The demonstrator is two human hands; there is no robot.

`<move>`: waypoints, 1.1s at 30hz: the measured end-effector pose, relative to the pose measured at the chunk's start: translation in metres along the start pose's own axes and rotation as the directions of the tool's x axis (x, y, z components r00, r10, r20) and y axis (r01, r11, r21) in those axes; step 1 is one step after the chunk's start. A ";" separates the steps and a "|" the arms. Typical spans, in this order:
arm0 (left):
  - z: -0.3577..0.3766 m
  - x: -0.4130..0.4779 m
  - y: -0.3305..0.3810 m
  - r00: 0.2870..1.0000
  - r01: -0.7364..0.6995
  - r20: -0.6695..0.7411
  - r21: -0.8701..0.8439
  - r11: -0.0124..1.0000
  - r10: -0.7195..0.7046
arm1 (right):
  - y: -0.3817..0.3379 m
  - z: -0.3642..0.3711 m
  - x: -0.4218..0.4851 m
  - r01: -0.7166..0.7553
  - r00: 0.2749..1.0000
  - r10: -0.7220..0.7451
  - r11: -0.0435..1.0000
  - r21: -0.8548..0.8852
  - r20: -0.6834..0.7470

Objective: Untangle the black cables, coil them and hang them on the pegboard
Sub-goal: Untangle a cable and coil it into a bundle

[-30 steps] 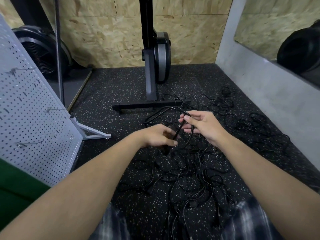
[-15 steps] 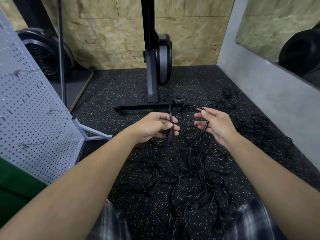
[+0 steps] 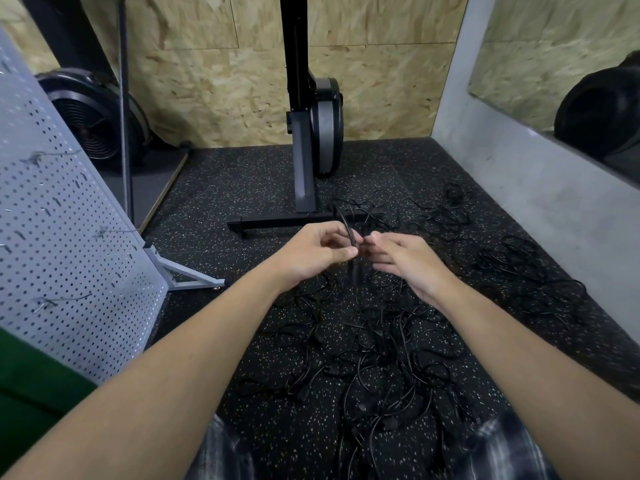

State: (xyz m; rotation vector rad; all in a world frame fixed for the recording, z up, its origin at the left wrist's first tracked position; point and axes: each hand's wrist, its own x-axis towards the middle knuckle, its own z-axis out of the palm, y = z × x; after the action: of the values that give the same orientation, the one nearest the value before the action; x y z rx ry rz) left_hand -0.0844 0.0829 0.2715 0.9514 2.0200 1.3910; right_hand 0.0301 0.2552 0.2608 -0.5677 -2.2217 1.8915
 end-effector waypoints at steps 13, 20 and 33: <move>-0.008 -0.001 -0.001 0.955 0.047 -0.293 0.303 0.952 0.046 | -0.004 -0.003 -0.005 0.073 0.983 -0.055 0.993 -0.094 0.178; -0.022 -0.001 -0.030 0.927 0.015 -0.339 0.462 0.887 0.161 | -0.005 -0.008 -0.005 0.120 0.958 -0.107 0.992 -0.033 0.266; -0.017 0.000 -0.003 0.946 0.021 -0.313 -0.203 0.979 -0.086 | 0.016 -0.010 0.014 0.174 0.974 -0.211 0.934 -0.311 -0.088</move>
State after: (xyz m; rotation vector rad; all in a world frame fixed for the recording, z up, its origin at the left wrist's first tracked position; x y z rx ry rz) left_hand -0.0978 0.0725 0.2747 0.6087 2.0644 1.7717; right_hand 0.0237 0.2722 0.2458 -0.4704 -2.4023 1.3971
